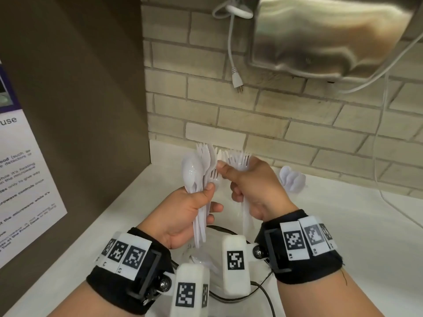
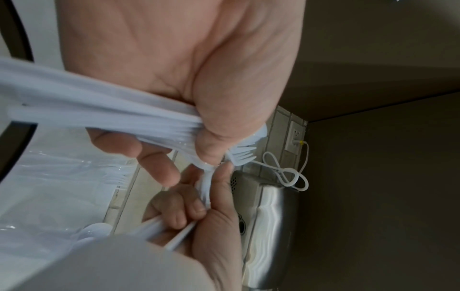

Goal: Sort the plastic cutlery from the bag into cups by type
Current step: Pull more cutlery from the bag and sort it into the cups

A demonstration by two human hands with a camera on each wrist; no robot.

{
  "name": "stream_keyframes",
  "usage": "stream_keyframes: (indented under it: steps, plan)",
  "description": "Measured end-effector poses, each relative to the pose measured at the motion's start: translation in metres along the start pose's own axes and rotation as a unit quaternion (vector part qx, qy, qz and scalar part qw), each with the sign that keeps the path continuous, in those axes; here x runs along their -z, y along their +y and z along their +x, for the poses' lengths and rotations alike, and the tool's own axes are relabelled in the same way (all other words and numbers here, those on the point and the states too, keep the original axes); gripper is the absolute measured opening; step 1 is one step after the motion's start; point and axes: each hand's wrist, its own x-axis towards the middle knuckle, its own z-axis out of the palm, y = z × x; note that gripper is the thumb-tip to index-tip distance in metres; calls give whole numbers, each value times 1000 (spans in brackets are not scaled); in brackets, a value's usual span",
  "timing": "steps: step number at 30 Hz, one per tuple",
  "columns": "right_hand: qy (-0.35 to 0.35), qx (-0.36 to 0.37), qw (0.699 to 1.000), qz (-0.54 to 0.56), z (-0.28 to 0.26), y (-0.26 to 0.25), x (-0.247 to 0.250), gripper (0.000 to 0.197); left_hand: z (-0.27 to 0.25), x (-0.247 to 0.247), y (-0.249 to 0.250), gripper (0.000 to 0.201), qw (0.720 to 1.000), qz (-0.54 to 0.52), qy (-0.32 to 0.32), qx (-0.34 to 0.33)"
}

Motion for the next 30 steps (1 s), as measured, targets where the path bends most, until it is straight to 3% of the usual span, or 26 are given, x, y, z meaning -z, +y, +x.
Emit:
stream_keyframes:
  steps: [5, 11, 16, 19, 22, 30]
  plan:
    - [-32, -6, 999, 7, -1, 7, -2, 21, 2, -1, -2, 33, 1000, 4, 3, 11]
    - [36, -8, 996, 83, 2, 4, -4, 23, -1, -2, -2, 25, 999, 18, -22, 36]
    - [18, -14, 991, 133, 2, 3, -7, 9, -1, -4, -3, 20, 996, 71, -26, 55]
    - [4, -18, 991, 132, -2, 3, -12, 18, 1, -5, -4, 29, 992, 103, -33, 67]
    - [4, -3, 995, 100, -3, 6, -16, 35, 1, -5, -4, 21, 989, 126, -32, 66]
    - [-1, 24, 996, 88, -2, 4, -12, 31, -5, -4, -5, 14, 992, 91, -60, 68]
